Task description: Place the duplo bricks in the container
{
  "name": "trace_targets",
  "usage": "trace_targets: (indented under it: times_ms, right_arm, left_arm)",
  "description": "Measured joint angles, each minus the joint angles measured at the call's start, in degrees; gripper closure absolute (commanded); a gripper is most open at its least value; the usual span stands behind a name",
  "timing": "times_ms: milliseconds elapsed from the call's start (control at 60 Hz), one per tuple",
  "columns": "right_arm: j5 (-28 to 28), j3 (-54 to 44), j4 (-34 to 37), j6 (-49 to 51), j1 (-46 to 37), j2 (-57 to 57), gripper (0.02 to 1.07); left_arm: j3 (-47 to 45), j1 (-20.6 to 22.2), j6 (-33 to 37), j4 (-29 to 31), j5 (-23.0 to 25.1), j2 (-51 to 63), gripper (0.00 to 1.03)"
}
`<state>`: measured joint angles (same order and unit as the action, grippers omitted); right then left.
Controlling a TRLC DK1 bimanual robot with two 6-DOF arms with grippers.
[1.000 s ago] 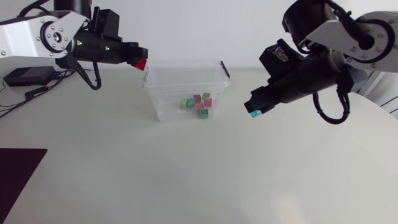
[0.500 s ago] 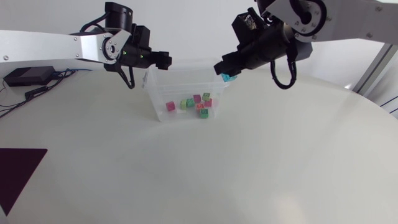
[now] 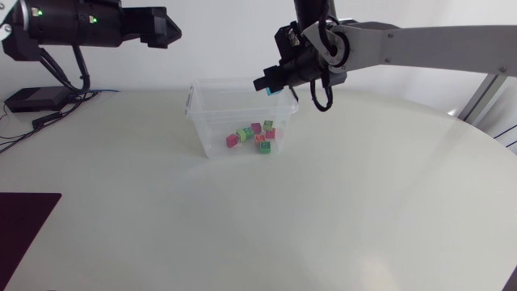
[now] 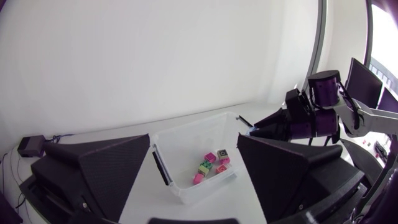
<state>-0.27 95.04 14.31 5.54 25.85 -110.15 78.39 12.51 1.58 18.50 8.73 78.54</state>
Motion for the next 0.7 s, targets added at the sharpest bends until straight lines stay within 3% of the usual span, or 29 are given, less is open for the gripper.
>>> trace_targets:
  times_ms: [83, 100, 400, 700]
  right_arm:
    - [1.0, 0.5, -1.3, 0.0, 0.1, -1.5, 0.11]
    - [1.3, 0.6, -1.5, 0.0, 0.2, -1.9, 0.05]
    - [3.6, -2.9, -5.2, 0.0, 1.0, 0.1, 0.06]
    - [6.8, -25.1, -10.5, 1.6, -0.1, 24.3, 0.06]
  left_arm:
    - [-3.8, -0.4, 0.6, 2.3, -0.2, -5.1, 0.04]
    - [-4.6, -0.4, 0.7, 2.4, -0.2, -5.8, 0.04]
    - [-24.5, -2.1, 2.3, 3.8, -3.5, -25.2, 0.04]
    - [-39.2, -9.7, 3.7, 3.4, -4.3, -42.7, 0.04]
